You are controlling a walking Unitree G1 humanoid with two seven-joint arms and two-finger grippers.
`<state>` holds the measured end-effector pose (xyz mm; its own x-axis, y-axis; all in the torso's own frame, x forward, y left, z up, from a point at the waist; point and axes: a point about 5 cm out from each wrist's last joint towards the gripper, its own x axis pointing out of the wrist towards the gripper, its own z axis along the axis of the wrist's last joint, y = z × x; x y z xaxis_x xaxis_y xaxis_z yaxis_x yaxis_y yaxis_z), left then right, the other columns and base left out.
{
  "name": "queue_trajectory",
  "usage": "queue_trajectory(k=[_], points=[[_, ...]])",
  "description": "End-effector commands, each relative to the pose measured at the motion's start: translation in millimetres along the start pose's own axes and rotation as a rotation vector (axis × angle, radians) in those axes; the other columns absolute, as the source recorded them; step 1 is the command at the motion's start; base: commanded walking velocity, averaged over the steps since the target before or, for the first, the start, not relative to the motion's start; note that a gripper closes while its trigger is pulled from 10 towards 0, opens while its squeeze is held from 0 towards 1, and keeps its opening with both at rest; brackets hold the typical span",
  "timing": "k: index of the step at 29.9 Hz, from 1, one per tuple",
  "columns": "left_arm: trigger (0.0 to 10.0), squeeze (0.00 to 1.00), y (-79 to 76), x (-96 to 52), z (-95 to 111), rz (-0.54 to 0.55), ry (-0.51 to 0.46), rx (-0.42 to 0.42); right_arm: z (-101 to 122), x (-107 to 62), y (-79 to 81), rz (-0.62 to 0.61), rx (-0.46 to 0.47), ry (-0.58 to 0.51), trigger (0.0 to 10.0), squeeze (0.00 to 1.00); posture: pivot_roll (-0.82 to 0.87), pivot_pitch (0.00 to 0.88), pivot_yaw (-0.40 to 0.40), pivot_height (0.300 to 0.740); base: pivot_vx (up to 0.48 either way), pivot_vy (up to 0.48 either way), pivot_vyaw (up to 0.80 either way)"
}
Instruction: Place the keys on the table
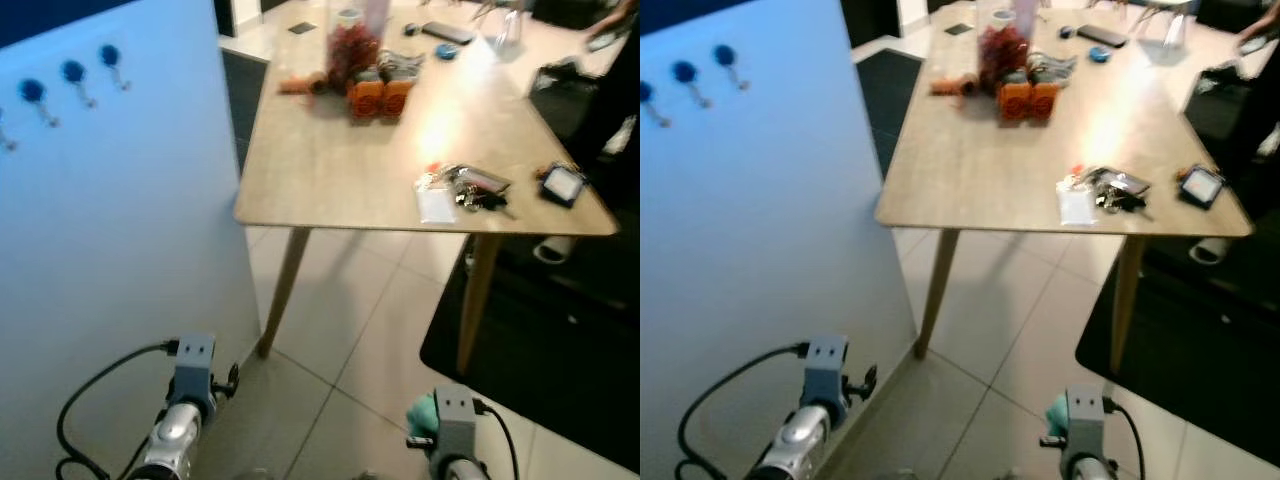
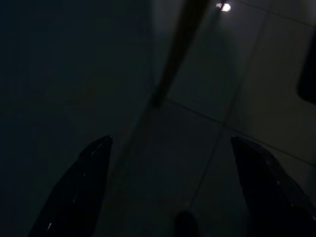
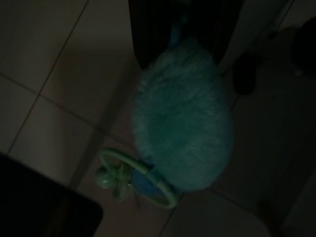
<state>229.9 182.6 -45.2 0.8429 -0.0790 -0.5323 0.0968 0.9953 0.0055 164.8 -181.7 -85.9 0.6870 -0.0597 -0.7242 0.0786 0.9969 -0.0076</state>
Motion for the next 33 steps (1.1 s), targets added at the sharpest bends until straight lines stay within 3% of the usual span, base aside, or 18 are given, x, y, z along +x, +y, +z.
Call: queue_trajectory(k=[1,11,33], points=[[10.0,0.0,-3.1,-1.3,-5.3,-0.01,0.024,0.009,-2.4,-1.1,-6.5,-0.016,-0.009,0.011,10.0,0.0,0.01,0.088,0.023,0.74,0.0,-0.439,0.0],[10.0,0.0,-3.0,-0.8,-4.3,-0.008,0.021,0.014,-3.5,-1.4,-6.7,-0.017,-0.011,0.017,10.0,0.0,0.01,0.087,0.024,0.74,0.0,-0.418,0.0],[10.0,0.0,-9.9,3.4,3.1,-0.04,0.006,0.061,-11.2,-4.5,-9.9,-0.025,-0.012,0.04,10.0,0.0,0.01,0.082,0.029,0.74,0.0,0.0,0.0]])
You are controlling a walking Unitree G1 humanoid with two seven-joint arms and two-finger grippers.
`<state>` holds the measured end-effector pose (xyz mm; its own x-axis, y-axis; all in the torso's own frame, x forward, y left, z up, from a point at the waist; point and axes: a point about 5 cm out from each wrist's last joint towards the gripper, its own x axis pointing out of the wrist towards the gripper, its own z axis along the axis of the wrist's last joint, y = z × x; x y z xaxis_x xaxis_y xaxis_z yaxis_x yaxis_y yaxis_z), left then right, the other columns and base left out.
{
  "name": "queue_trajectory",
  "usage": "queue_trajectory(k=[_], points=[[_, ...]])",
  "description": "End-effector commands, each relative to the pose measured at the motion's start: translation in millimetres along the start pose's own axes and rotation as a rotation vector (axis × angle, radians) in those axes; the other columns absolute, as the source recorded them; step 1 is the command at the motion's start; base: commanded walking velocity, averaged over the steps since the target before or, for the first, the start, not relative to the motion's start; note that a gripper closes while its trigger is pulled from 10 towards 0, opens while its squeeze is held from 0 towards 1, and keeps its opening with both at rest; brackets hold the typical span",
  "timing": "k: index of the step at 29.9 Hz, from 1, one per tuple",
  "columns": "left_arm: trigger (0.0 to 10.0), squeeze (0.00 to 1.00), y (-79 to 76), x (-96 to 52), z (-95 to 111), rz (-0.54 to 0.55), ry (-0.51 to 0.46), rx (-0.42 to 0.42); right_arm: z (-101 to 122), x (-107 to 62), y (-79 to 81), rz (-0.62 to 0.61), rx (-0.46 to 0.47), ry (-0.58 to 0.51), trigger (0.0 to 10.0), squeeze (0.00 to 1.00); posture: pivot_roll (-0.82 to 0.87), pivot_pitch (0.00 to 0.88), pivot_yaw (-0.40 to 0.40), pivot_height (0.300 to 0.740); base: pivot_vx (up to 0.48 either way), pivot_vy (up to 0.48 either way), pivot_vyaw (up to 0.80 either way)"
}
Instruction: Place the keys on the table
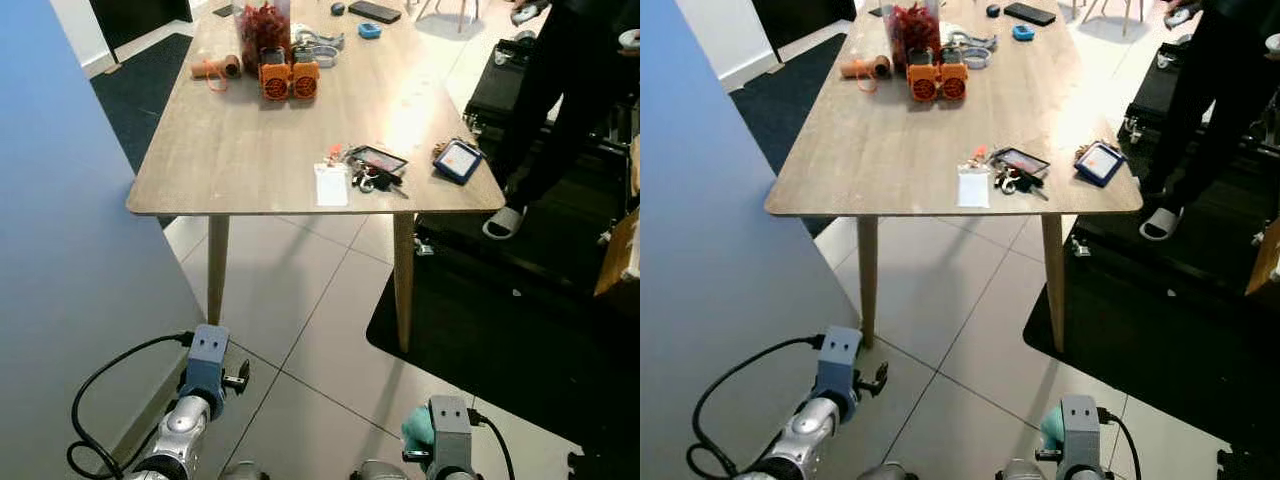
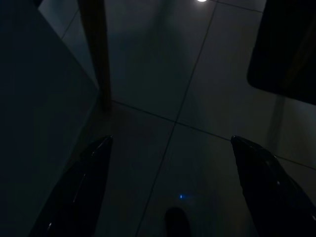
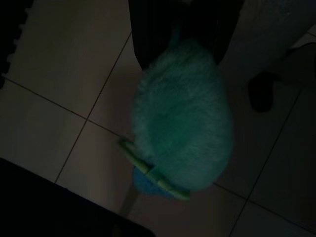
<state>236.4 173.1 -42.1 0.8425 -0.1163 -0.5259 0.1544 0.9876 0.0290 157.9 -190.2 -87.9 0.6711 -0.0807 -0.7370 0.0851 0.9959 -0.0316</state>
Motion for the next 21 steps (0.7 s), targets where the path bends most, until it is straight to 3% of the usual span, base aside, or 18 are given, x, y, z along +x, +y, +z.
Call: queue_trajectory(k=[1,4,21], points=[[10.0,0.0,-0.8,-0.3,-1.3,-0.004,0.005,0.002,-4.8,-1.5,-0.9,-0.002,-0.001,0.017,10.0,0.0,0.01,0.079,0.03,0.74,0.0,0.0,0.0],[10.0,0.0,-0.4,0.1,-0.2,-0.006,0.002,0.0,-4.1,-1.3,-1.0,-0.002,0.0,0.014,10.0,0.0,0.0,0.078,0.031,0.74,0.0,0.0,0.0],[10.0,0.0,2.8,-0.9,-0.5,-0.002,-0.001,-0.006,-2.6,-0.6,-0.1,0.004,-0.007,0.012,10.0,0.0,0.01,0.065,0.03,0.74,0.323,0.0,0.0]])
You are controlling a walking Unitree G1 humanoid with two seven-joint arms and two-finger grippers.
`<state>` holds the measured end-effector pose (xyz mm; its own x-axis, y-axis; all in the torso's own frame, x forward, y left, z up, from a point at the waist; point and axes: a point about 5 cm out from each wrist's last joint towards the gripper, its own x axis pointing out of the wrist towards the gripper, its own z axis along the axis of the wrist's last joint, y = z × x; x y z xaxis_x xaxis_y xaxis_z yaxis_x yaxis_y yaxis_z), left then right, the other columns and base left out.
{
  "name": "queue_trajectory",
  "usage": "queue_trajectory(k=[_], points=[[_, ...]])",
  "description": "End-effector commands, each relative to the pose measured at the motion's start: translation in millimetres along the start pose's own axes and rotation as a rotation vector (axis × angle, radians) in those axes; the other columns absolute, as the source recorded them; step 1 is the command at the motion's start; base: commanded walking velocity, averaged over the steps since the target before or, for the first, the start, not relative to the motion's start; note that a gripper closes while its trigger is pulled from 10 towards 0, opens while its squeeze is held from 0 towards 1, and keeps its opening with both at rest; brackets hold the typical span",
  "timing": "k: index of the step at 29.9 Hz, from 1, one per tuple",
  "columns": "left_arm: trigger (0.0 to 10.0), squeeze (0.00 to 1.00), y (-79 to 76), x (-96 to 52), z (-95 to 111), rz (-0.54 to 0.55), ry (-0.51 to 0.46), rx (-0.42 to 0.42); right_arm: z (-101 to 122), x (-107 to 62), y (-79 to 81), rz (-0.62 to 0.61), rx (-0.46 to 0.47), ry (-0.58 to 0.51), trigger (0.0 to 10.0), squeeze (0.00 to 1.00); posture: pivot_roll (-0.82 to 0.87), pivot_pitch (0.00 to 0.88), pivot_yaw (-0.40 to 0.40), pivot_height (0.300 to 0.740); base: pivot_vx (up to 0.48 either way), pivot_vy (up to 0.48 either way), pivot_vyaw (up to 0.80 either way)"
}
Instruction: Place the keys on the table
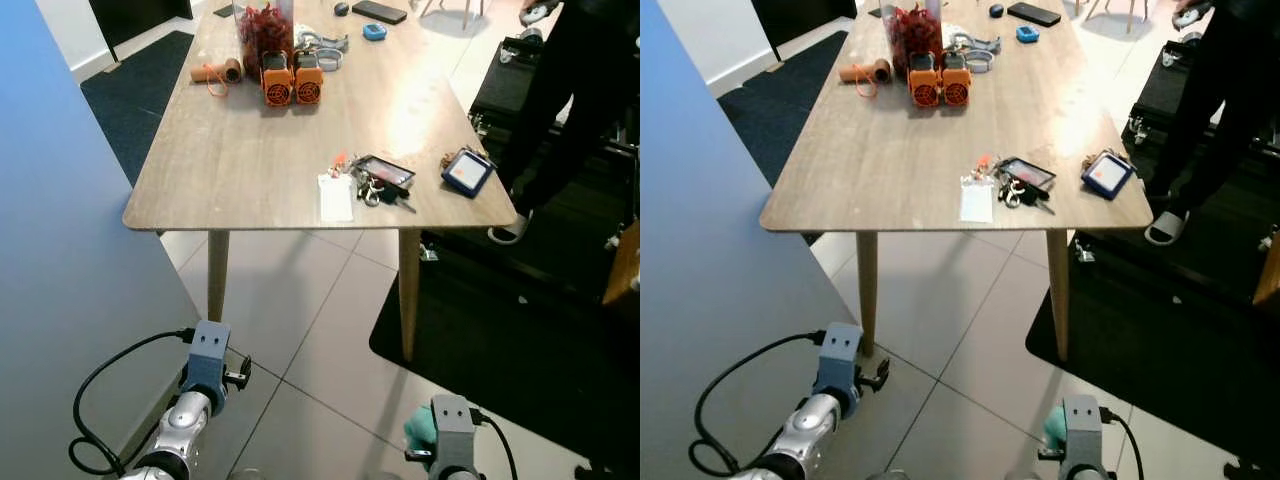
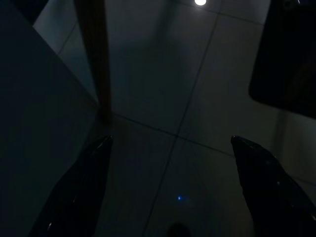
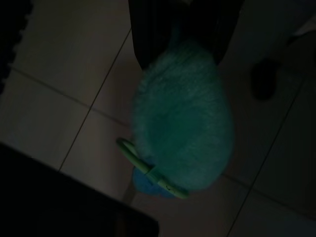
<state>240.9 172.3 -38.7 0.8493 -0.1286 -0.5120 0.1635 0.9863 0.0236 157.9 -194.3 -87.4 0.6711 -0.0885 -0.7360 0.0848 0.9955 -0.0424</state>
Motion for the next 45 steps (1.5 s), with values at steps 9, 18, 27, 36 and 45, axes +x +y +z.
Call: queue_trajectory(k=[9,18,27,36,45], points=[[10.0,0.0,2.3,-3.0,-5.5,0.008,0.014,-0.009,-2.6,-0.4,3.5,0.011,-0.002,0.013,10.0,0.0,0.01,0.065,0.028,0.74,0.333,0.0,0.0],[10.0,0.0,4.6,-4.0,-8.9,0.034,0.036,-0.022,-3.2,-0.4,3.5,0.013,-0.008,0.018,10.0,0.0,0.01,0.066,0.027,0.74,0.102,0.0,0.0],[10.0,0.0,4.3,-4.2,-8.4,0.034,0.027,-0.007,-4.3,-0.7,3.2,0.012,-0.008,0.024,10.0,0.0,0.0,0.072,0.023,0.74,0.0,0.0,0.0],[10.0,0.0,0.8,-4.1,-8.0,0.023,0.019,0.015,-19.6,-8.2,-10.9,-0.064,0.105,0.049,10.0,0.0,0.01,0.078,0.021,0.74,0.0,-0.237,0.0],[10.0,0.0,0.0,-3.3,-8.3,0.04,0.026,-0.031,-40.7,-37.6,-96.3,-0.425,0.352,0.02,10.0,0.0,0.01,0.084,0.035,0.74,0.0,-0.254,0.0]])
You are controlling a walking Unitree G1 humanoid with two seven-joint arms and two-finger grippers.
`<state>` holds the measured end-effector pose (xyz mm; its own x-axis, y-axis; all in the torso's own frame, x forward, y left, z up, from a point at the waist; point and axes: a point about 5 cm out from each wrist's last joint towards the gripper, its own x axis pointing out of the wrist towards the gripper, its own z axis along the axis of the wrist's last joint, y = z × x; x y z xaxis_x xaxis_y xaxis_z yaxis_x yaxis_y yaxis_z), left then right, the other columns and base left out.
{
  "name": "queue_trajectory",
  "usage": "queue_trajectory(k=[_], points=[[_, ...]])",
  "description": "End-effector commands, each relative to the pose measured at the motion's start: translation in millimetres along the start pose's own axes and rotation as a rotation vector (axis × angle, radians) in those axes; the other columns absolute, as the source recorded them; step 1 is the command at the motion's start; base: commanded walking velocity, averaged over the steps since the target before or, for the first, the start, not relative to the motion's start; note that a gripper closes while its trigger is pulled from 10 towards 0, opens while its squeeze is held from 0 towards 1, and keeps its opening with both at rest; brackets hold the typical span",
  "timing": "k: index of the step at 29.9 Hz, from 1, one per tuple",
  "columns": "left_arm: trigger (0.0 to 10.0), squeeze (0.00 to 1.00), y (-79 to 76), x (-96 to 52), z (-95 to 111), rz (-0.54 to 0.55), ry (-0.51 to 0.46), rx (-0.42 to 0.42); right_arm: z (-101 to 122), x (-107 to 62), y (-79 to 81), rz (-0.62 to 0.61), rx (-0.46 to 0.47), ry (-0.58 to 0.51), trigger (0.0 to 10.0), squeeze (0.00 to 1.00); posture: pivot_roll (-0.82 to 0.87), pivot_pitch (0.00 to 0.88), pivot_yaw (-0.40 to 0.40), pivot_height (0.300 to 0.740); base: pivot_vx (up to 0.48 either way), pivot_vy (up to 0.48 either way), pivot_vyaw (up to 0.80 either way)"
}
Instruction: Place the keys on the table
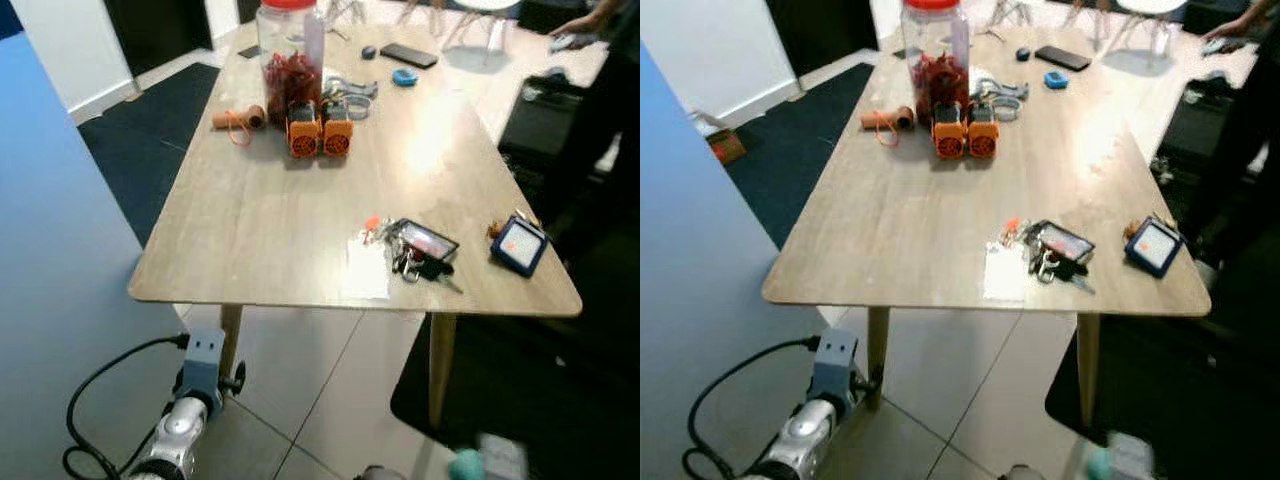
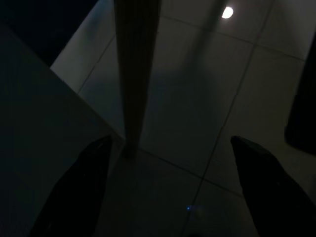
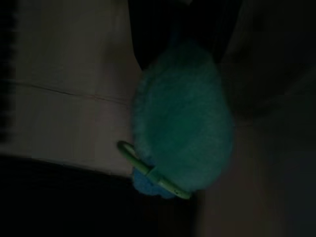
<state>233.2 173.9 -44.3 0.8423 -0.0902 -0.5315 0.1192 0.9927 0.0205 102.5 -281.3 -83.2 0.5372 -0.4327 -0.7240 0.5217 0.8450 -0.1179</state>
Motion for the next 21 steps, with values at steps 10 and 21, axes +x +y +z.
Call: queue_trajectory(k=[10,21], points=[[10.0,0.0,-0.3,1.3,1.0,-0.002,0.011,0.004,47.7,-7.6,-102.2,-0.396,0.177,-0.201,10.0,0.0,0.0,0.084,0.045,0.74,0.0,0.0,0.0],[10.0,0.0,-2.2,2.6,2.3,-0.006,0.014,0.004,234.9,-48.7,-177.7,-0.598,0.42,-0.834,10.0,0.0,0.0,0.086,0.034,0.74,0.0,0.0,0.0]])
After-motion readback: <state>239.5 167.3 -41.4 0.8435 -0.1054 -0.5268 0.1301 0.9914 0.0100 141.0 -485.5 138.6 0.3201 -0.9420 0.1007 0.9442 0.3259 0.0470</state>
